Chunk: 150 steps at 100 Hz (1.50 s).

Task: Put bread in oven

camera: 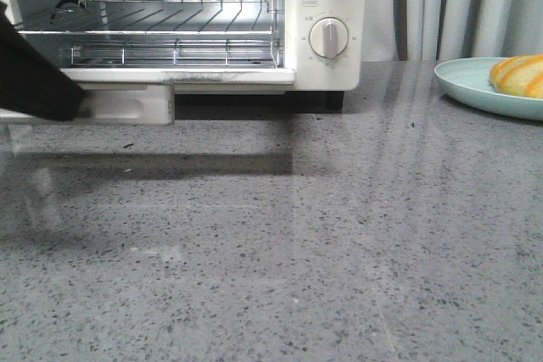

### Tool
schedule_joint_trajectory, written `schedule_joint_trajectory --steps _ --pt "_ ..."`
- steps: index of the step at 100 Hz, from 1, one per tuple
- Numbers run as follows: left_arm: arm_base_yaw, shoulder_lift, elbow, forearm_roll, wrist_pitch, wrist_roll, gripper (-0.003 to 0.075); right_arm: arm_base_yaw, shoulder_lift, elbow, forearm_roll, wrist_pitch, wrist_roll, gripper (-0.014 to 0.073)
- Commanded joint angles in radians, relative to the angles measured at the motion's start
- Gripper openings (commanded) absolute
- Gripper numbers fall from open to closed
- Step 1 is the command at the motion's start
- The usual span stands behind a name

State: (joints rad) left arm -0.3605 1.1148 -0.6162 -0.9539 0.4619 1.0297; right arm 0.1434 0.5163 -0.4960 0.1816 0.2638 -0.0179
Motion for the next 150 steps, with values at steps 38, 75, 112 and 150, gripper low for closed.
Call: schedule_joint_trajectory --steps 38,75,112,150 --pt "0.003 -0.149 -0.031 -0.042 -0.062 -0.004 -0.0022 -0.066 0.485 -0.381 -0.024 0.069 -0.007 0.0244" --pt "0.003 -0.411 -0.031 -0.028 -0.036 -0.004 -0.0022 -0.206 0.914 -0.601 -0.024 0.155 -0.007 0.0328" --pt "0.003 -0.584 -0.031 -0.032 -0.010 -0.004 -0.0022 -0.206 1.114 -0.602 -0.008 0.202 -0.007 -0.0041" --pt "0.003 -0.646 -0.031 -0.039 -0.011 -0.004 -0.0022 0.079 0.784 -0.824 -0.037 -0.066 -0.062 -0.0066"
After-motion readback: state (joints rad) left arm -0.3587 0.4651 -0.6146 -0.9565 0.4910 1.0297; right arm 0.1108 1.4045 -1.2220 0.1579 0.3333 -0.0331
